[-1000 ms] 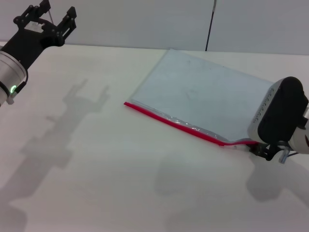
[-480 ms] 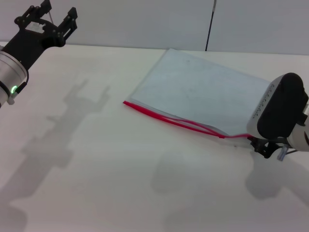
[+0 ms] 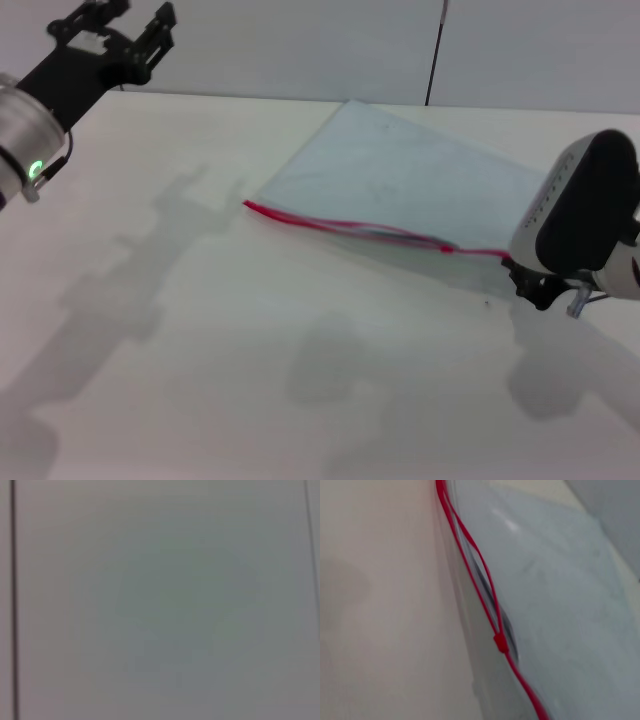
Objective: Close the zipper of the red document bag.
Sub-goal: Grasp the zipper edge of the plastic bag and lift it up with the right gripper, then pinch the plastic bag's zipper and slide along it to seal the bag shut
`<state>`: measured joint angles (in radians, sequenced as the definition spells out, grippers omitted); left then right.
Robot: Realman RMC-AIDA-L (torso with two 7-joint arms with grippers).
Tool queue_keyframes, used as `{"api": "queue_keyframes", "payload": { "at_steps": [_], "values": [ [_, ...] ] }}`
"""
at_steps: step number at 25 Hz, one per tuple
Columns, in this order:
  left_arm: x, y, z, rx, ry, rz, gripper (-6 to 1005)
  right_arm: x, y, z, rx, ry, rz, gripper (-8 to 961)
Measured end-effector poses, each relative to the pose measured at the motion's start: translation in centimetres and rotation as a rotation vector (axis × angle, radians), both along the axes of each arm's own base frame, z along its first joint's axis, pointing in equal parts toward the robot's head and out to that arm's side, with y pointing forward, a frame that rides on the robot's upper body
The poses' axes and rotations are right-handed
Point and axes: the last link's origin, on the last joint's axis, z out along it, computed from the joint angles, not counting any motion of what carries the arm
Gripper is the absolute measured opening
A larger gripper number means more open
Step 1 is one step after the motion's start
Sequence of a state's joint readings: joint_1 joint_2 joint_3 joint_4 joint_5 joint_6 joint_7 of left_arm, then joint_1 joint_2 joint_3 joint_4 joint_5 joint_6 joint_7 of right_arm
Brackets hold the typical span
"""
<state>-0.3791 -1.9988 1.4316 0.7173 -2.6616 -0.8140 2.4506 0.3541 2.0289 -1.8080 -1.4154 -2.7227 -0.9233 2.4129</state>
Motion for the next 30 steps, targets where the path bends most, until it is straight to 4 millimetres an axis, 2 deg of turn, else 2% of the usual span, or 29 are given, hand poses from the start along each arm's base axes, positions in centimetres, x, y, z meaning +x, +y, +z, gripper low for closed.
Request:
{"api": "queue_keyframes", "payload": {
  "at_steps": [6,11,13,22,30],
  "values": [
    [2.9,0.7,-0.7,-0.195,0.096,-0.05,657,-1.6,-0.5,1.2,0.036,0.037,0.045,93],
    [5.5,0.7,-1.8,-0.35,0.252,-0.109,536,-2.1,-0.6,1.9,0.059,0.055,0.059,71],
    [6.5,0.6,-2.4,-0.415,0.335,-0.137,544,-2.6,-0.7,2.1,0.065,0.067,0.069,65],
    [9.6,0.3,-4.1,-0.642,0.547,-0.262,549,-3.4,-1.0,2.0,0.05,0.095,0.082,53],
    [11.2,0.0,-5.9,-0.731,0.747,-0.312,545,-4.2,-1.3,2.2,0.045,0.102,0.1,50]
  ]
}}
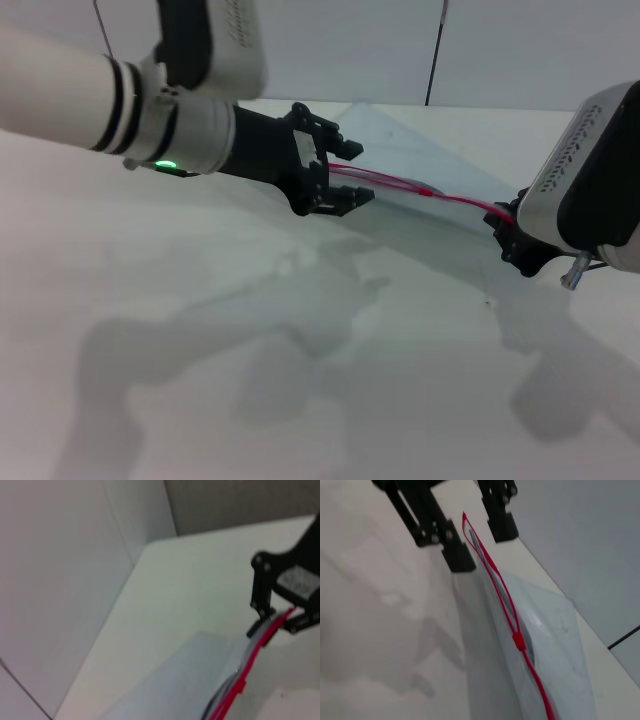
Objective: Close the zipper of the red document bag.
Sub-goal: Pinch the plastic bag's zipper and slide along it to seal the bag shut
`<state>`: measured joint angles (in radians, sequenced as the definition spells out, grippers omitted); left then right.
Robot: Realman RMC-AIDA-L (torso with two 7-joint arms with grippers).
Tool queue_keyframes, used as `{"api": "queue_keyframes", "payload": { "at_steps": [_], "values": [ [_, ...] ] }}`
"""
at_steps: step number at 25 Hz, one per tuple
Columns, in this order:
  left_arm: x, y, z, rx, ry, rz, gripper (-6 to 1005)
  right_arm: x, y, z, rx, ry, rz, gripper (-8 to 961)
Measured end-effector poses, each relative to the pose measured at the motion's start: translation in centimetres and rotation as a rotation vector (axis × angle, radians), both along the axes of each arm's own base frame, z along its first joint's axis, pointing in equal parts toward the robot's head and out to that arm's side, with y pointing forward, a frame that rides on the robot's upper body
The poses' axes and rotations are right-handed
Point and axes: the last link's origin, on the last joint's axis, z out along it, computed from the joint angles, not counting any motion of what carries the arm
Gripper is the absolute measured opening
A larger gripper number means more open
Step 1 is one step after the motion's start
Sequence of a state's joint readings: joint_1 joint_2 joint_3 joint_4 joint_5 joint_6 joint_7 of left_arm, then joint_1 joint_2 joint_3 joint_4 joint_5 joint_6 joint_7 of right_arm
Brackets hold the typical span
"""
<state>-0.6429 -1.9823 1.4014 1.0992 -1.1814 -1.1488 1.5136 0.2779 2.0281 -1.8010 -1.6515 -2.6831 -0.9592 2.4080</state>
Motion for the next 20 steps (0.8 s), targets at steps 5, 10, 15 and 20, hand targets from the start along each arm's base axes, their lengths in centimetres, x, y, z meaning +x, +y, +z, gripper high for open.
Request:
{"api": "queue_keyframes", "payload": {
  "at_steps": [5,10,15,20],
  "values": [
    [1.0,0.2,-0.6,0.014,0.086,-0.058,545,-0.5,-0.4,-0.1,-0.01,0.002,0.011,49],
    [2.5,-0.1,-0.8,0.035,0.132,-0.121,544,-0.5,-0.5,-0.1,-0.016,0.0,0.01,48],
    [3.2,-0.3,-0.7,0.043,0.118,-0.145,544,-0.7,-0.5,-0.1,-0.016,0.0,0.014,47],
    [3.1,-0.8,-0.7,0.05,0.064,-0.191,543,-0.9,-0.5,-0.1,-0.021,0.022,0.011,47]
  ]
}}
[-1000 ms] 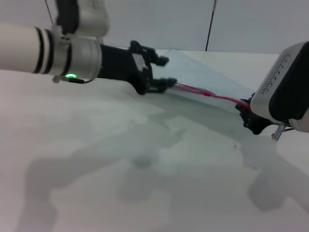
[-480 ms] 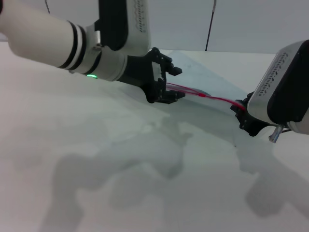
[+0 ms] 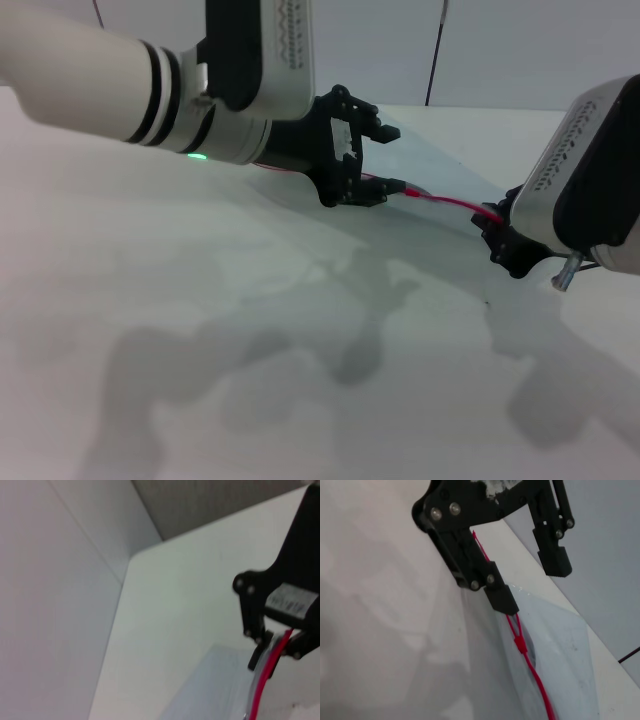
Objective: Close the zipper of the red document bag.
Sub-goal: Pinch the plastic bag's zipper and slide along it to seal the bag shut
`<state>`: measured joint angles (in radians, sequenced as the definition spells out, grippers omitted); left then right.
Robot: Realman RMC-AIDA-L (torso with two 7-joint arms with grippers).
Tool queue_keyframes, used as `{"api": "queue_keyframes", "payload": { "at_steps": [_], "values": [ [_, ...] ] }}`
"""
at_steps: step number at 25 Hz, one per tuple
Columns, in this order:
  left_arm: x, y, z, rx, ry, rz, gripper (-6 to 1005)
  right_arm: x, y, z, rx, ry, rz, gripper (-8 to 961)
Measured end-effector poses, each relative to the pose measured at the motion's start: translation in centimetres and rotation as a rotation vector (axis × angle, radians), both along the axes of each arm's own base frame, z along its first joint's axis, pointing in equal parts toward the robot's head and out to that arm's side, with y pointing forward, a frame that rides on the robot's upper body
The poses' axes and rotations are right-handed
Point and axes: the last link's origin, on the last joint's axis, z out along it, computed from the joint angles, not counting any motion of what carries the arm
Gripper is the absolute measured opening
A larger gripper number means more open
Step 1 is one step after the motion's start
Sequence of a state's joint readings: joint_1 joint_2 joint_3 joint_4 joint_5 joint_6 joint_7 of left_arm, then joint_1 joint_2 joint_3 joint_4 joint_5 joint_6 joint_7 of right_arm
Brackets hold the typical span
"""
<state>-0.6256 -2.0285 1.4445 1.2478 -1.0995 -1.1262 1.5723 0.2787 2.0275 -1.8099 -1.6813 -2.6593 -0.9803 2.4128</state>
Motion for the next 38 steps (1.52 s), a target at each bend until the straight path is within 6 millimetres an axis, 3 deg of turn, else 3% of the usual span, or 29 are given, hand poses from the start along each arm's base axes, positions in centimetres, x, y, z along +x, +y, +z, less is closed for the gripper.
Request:
{"api": "queue_keyframes", "payload": {
  "at_steps": [10,24,38],
  "values": [
    [-2.1,-0.8,0.2,0.035,-0.047,-0.036,542,-0.1,0.0,0.0,-0.003,0.009,0.002,48],
    [-3.1,-1.4,-1.7,-0.014,0.009,-0.074,540,-0.4,-0.2,0.0,-0.006,0.01,0.013,48],
    [-3.4,-0.8,-1.5,0.036,0.03,-0.114,531,-0.5,-0.4,-0.2,-0.013,0.01,0.017,47]
  ]
}}
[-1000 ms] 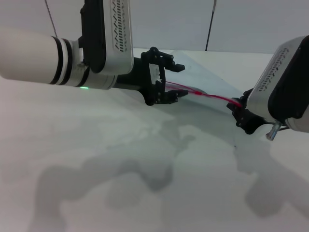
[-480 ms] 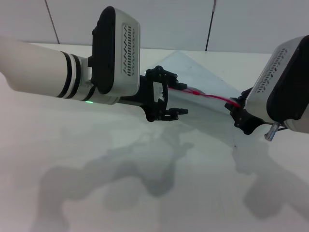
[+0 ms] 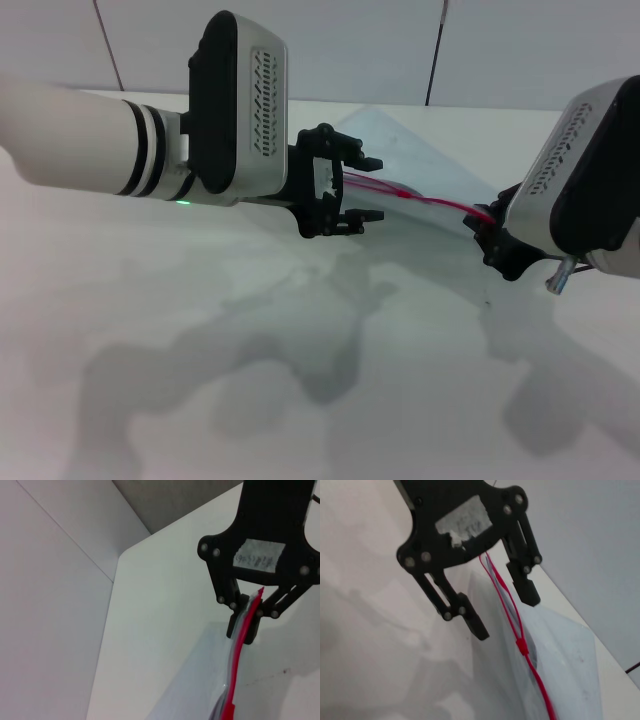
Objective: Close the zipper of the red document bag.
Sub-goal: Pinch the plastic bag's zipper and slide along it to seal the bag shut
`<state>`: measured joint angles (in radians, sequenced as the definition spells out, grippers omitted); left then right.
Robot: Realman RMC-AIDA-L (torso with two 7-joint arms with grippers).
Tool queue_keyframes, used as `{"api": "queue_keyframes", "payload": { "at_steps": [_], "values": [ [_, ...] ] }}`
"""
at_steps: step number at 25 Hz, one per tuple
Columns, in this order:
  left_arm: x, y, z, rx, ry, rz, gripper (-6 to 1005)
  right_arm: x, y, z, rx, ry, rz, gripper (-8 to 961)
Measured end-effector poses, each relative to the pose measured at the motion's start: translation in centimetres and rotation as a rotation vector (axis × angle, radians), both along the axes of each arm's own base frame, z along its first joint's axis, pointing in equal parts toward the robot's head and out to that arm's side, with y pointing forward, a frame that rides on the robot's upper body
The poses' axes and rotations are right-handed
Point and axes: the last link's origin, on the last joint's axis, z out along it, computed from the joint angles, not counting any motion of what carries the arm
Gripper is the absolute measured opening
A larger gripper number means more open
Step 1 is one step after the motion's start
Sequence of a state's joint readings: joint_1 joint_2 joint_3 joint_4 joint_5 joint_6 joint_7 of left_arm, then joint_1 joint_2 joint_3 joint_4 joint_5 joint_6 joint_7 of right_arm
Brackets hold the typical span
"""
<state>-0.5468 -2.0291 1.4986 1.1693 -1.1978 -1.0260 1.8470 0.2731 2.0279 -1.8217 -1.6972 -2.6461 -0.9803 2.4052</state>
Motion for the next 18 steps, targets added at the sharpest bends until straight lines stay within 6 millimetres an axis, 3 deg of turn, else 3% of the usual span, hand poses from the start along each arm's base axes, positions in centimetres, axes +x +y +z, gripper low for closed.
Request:
{"api": "queue_keyframes", "payload": {
  "at_steps": [18],
  "values": [
    [0.5,-0.5,-0.9,-0.025,0.009,-0.041,493,-1.2,-0.5,0.0,-0.007,0.01,0.035,48]
  ]
}}
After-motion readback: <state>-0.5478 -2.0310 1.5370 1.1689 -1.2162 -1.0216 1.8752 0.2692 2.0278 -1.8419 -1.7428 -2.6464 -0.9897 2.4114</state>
